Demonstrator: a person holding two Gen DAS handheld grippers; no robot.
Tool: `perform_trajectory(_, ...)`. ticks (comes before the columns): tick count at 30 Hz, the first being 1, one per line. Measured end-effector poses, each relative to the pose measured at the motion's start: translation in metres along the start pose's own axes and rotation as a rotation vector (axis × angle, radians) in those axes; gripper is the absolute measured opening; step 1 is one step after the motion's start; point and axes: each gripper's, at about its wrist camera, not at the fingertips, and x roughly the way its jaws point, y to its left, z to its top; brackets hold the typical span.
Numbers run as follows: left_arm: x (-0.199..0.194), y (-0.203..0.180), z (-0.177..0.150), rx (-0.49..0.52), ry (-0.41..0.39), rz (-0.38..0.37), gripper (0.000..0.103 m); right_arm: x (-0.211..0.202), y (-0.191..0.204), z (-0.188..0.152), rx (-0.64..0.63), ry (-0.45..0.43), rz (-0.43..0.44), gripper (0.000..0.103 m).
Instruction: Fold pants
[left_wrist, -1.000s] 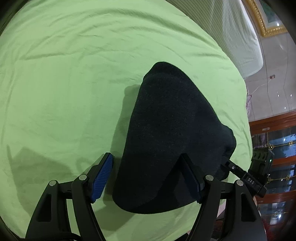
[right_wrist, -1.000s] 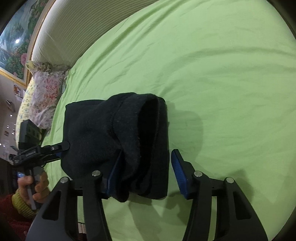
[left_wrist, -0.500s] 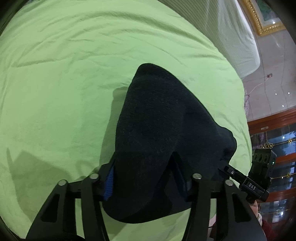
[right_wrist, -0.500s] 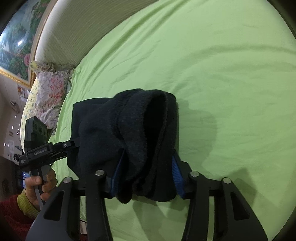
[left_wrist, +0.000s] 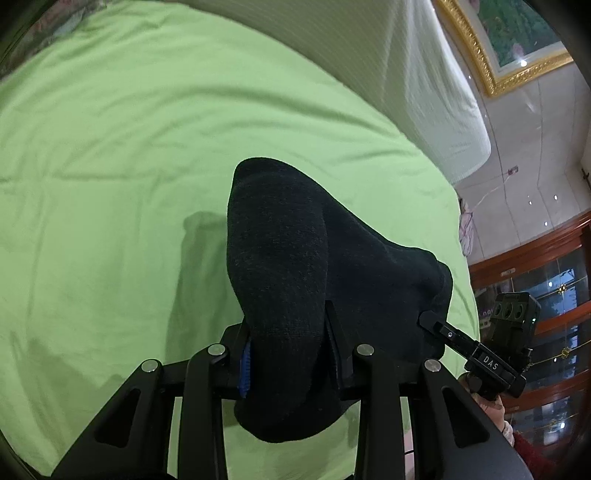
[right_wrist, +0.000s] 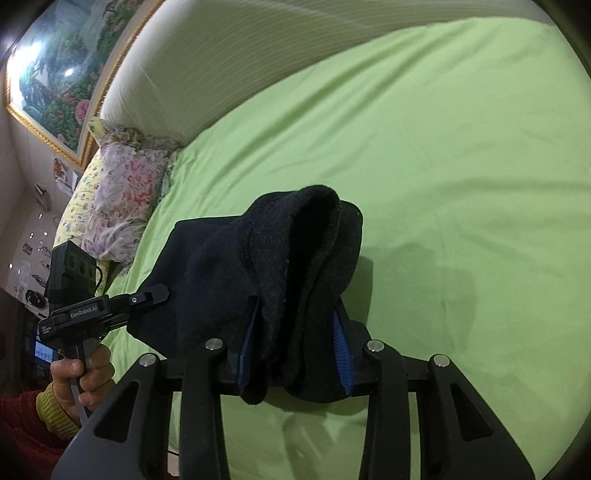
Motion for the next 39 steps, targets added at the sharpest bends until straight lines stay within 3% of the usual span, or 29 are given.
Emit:
perform_trajectory(10, -0.034, 0.005, 0.017, 0.015, -0.082, 0.037, 0.031, 0.02, 0.027, 0.03, -0.054, 0.007, 0.015, 0.038)
perform_trajectory(21, -0.047, 0.041, 0.047, -0.038, -0.152, 0.098, 0.032, 0.061, 0.052, 0.063, -0.135, 0.036, 0.031, 0.038)
perform_trajectory(32, -0.032, 0.086, 0.063, -0.101, -0.13, 0.158, 0.033, 0.107, 0.059, 0.072, -0.162, 0.109, -0.004, 0.041)
perform_trajectory(39, -0.028, 0.108, 0.053, -0.165, -0.115, 0.171, 0.058, 0.109, 0.037, 0.07, -0.115, 0.098, -0.043, 0.06)
